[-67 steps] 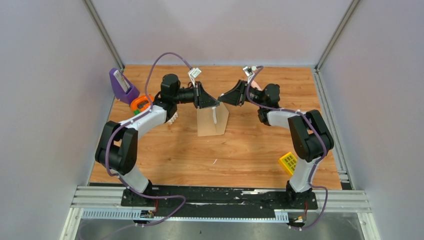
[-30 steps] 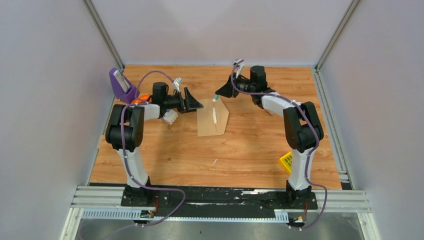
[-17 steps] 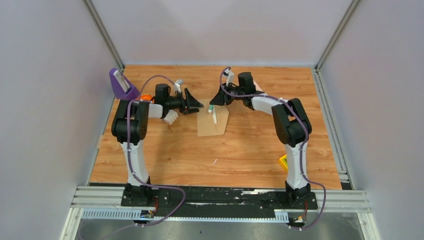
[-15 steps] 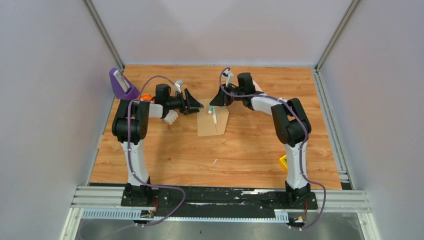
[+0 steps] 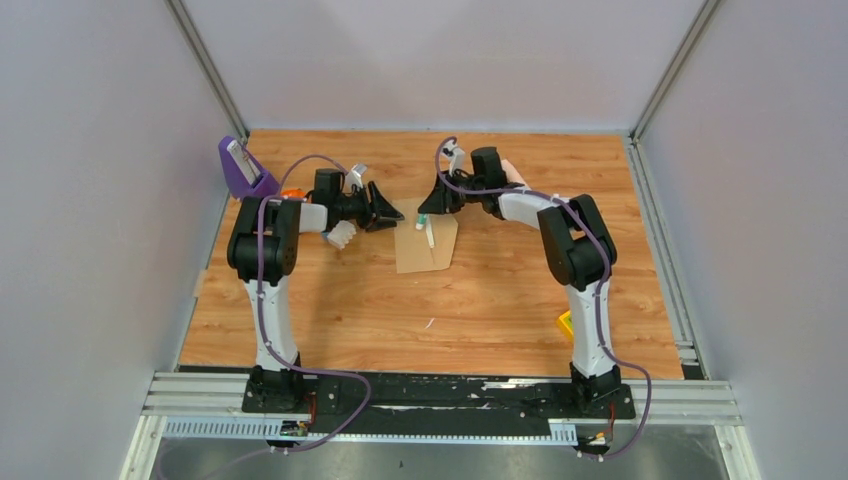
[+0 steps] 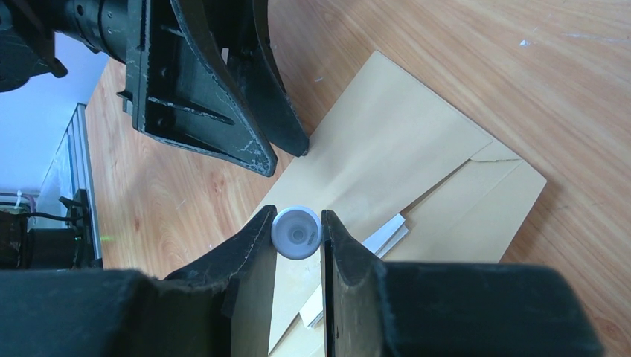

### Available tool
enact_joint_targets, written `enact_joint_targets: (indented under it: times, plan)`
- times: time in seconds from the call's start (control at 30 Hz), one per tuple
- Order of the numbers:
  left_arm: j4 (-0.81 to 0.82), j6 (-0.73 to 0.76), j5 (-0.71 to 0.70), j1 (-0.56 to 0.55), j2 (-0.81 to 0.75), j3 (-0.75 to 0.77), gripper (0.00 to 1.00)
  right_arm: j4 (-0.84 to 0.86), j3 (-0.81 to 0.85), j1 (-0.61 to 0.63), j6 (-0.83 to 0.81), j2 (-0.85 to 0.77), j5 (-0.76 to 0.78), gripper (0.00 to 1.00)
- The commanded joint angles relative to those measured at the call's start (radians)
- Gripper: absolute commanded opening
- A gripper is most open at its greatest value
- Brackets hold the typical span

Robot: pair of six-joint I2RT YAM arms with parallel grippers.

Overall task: Place the letter into the envelope and seal it
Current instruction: Paint the envelope at the center of the board.

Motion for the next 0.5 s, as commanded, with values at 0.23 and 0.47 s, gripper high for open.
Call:
enact_joint_targets:
  times: [0.23, 0.47]
  plan:
    - [-0.09, 0.054, -0.054, -0.013, 0.031, 0.046, 0.43, -0.062, 0.062, 0.017, -0.046, 0.032, 0.034, 0.0]
    - [-0.124, 0.067, -0.075, -0.018, 0.037, 0.059, 0.27, -0.089, 0.064, 0.021, -0.056, 0.031, 0.032, 0.0]
